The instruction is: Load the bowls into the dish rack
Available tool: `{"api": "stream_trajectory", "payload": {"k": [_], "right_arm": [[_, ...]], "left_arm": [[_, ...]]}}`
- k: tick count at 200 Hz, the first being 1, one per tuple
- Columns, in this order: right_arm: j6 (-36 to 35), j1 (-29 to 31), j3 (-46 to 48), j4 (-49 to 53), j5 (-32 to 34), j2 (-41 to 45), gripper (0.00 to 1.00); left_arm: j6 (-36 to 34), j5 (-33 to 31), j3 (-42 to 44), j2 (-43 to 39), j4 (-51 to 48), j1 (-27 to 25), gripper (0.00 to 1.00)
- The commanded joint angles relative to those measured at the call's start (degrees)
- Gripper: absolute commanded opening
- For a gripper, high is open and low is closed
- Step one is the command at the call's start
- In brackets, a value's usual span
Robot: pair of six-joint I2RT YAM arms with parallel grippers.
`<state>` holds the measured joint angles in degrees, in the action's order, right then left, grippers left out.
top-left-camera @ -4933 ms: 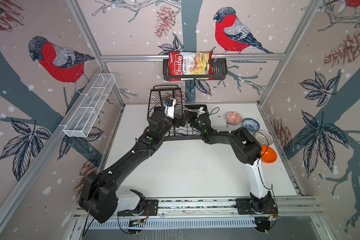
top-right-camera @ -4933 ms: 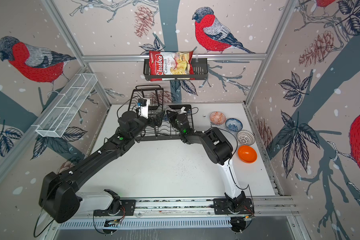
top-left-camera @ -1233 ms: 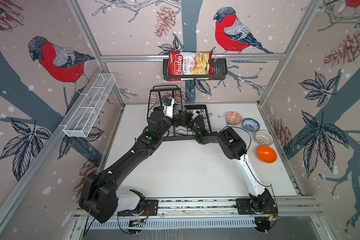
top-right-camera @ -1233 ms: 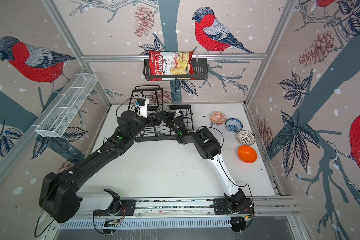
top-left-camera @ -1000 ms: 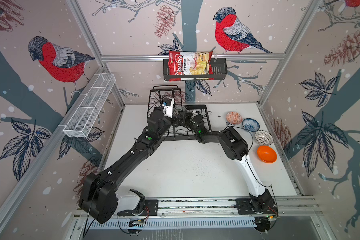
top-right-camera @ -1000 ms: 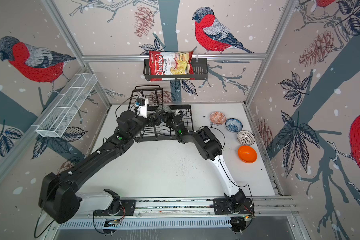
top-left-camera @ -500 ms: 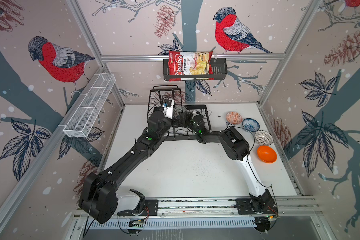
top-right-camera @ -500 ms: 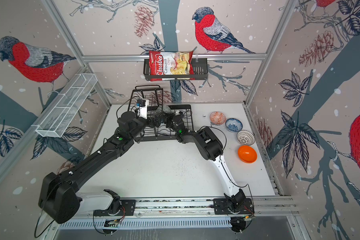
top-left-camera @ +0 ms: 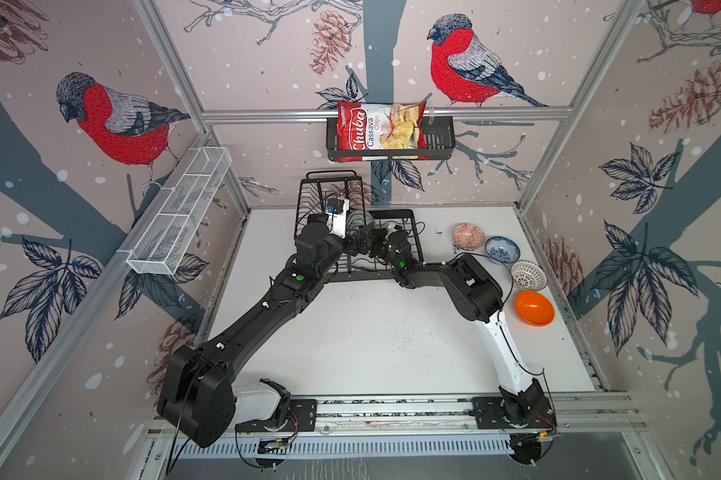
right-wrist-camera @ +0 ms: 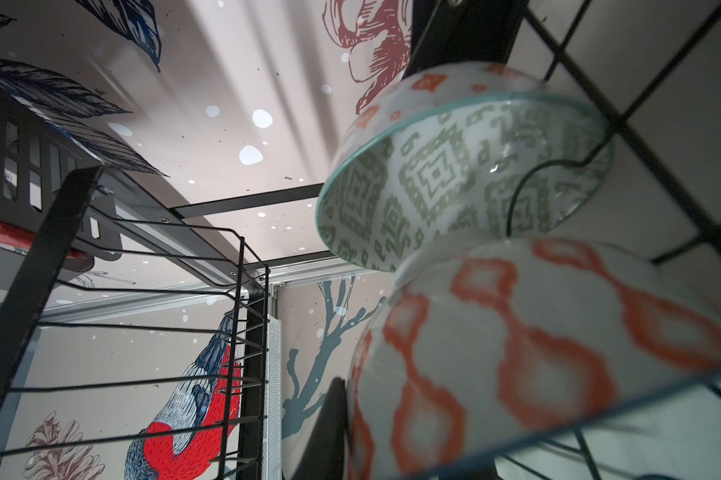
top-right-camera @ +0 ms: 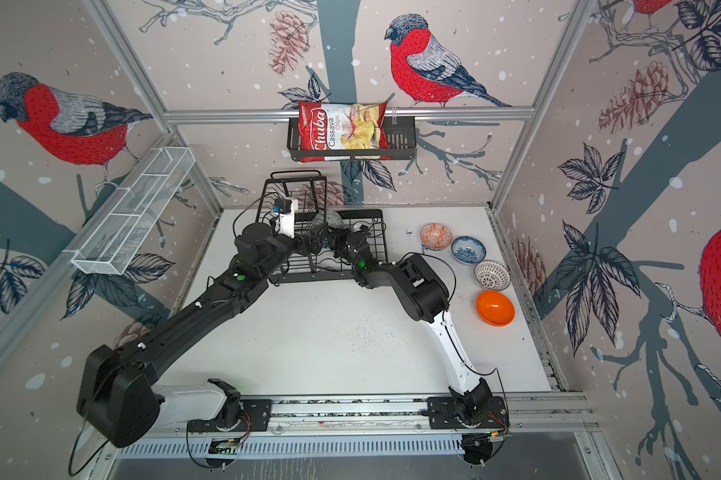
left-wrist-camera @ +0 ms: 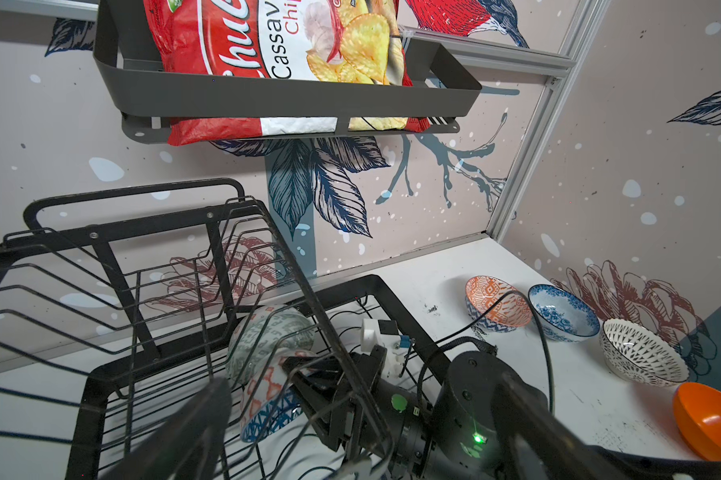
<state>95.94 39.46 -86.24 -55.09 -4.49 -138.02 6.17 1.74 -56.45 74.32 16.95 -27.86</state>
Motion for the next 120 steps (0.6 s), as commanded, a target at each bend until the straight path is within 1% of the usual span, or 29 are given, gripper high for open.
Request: {"api": "stream_trajectory", "payload": {"k": [1,54,120], "right_arm": [[-0.3,0.1,0.3,5.1,0.7,0.3,0.17],[-0.3,0.0,0.3,5.1,0.6,0.4,0.22],[-0.8,-0.2,0.8,4.7,0.2,1.3,0.25]], "left_arm": [[0.6,1.0,0.1,-0.5,0.9,0.1,0.97],[0.6,1.0,0.0,-0.6,1.0,0.1,0.97],[0.6,0.9,0.2,-0.7,1.1,0.1,0.97]]}}
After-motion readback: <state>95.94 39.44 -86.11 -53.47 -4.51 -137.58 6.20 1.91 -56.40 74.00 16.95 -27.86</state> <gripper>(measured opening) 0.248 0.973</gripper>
